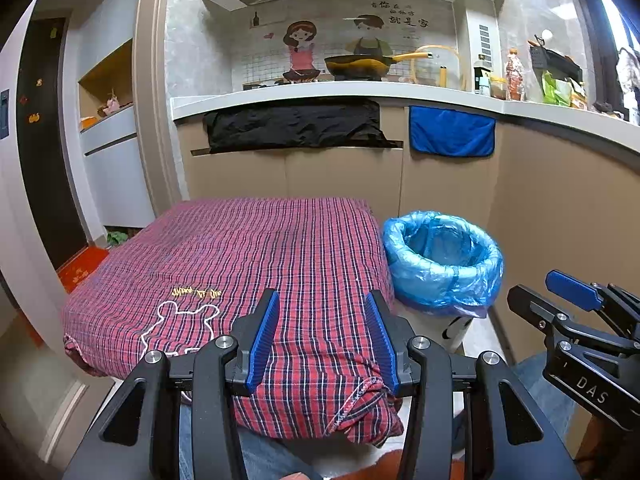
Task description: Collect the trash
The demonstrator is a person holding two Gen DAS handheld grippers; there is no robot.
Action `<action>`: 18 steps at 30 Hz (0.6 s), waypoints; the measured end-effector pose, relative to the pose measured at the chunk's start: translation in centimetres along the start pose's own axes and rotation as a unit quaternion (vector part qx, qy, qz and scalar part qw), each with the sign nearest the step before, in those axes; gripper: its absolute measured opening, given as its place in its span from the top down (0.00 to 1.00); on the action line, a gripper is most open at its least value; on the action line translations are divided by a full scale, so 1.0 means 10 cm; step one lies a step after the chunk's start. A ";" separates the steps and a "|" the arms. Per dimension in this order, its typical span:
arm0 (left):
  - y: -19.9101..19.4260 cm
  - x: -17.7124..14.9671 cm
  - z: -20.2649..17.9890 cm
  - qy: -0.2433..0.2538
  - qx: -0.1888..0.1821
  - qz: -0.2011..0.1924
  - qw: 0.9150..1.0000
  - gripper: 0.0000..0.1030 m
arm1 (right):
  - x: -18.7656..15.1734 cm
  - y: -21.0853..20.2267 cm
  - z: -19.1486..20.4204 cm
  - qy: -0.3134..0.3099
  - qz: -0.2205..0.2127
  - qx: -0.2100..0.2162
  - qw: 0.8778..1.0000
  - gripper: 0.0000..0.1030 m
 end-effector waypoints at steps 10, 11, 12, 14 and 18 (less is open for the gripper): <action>0.02 0.00 -0.01 0.001 -0.003 0.005 1.000 0.55 | -0.01 -0.01 0.01 0.000 0.001 0.001 1.000 0.48; 0.02 0.00 -0.01 0.001 -0.003 0.005 1.000 0.55 | -0.01 -0.01 0.01 0.001 0.001 0.001 1.000 0.48; 0.02 -0.01 -0.02 0.002 -0.004 0.005 1.000 0.55 | -0.01 -0.01 0.01 0.002 0.001 0.001 1.000 0.48; 0.02 -0.01 -0.02 0.003 -0.005 0.006 1.000 0.55 | -0.01 -0.01 0.01 0.003 0.002 0.001 1.000 0.48; 0.03 -0.02 -0.02 0.004 -0.008 0.007 1.000 0.55 | -0.01 -0.02 0.00 0.002 0.001 0.000 1.000 0.48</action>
Point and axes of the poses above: each gripper's, at about its wrist camera, not at the fingertips, and y roughly the way its jaws point, z to its left, x to its top, the point moved 10 cm from there along y, roughly the way its jaws point, and after that the axes turned 9 degrees about z, right-handed, at the moved point
